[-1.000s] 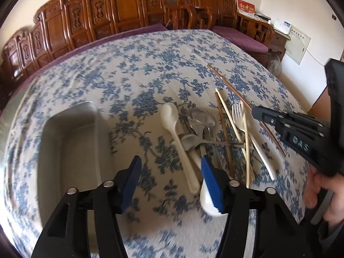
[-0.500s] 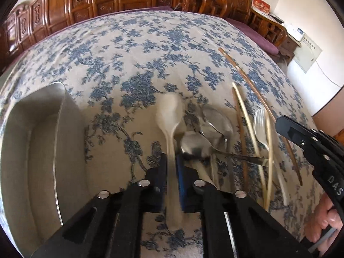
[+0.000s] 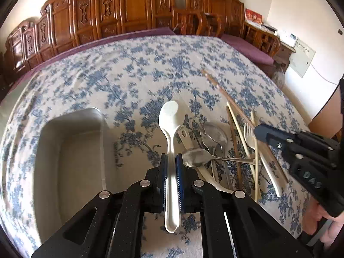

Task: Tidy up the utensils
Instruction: 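Grasp the white plastic spoon with the left tool while the right tool grasps a wooden chopstick, then lower the white spoon into the grey tray and open the left tool while the right tool carries the chopstick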

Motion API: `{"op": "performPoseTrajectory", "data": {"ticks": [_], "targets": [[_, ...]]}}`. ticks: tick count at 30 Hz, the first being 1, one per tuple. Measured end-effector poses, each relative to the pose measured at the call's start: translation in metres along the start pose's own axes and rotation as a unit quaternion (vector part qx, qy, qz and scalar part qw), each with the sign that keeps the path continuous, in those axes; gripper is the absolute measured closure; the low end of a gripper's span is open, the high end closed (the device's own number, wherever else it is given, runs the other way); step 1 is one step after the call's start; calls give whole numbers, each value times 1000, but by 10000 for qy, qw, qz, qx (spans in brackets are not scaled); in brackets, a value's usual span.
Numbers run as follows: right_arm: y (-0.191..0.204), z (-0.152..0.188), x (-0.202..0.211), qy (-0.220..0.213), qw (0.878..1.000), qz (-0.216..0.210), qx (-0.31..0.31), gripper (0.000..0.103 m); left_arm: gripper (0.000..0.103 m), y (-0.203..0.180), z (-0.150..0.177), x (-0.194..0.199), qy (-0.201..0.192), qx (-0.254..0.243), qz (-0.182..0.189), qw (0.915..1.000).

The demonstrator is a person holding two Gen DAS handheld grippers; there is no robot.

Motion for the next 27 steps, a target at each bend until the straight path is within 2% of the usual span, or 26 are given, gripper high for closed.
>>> {"op": "performPoseTrajectory", "data": {"ticks": [6, 12, 20, 27], "targets": [[26, -3, 0, -12, 9999, -71, 154, 97, 96, 16, -1, 30, -209, -48, -26, 9998], [56, -4, -4, 12, 9993, -218, 317, 97, 96, 54, 7, 52, -307, 52, -122, 9994], [95, -1, -8, 48, 9977, -380, 561, 97, 96, 105, 27, 50, -228, 326, -275, 9988], [116, 4, -2, 33, 9961, -572, 669, 97, 95, 124, 39, 38, -119, 415, -412, 9982]]}}
Point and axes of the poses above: each gripper's, at about its wrist camera, not at the fingertips, and x roughly against the way its jaws point, y to its left, z to its underside, the point moved 9 cm from there along -x, roughly the way its jaws point, and after that the axes turned 3 degrees about y, right-handed, at the moved point
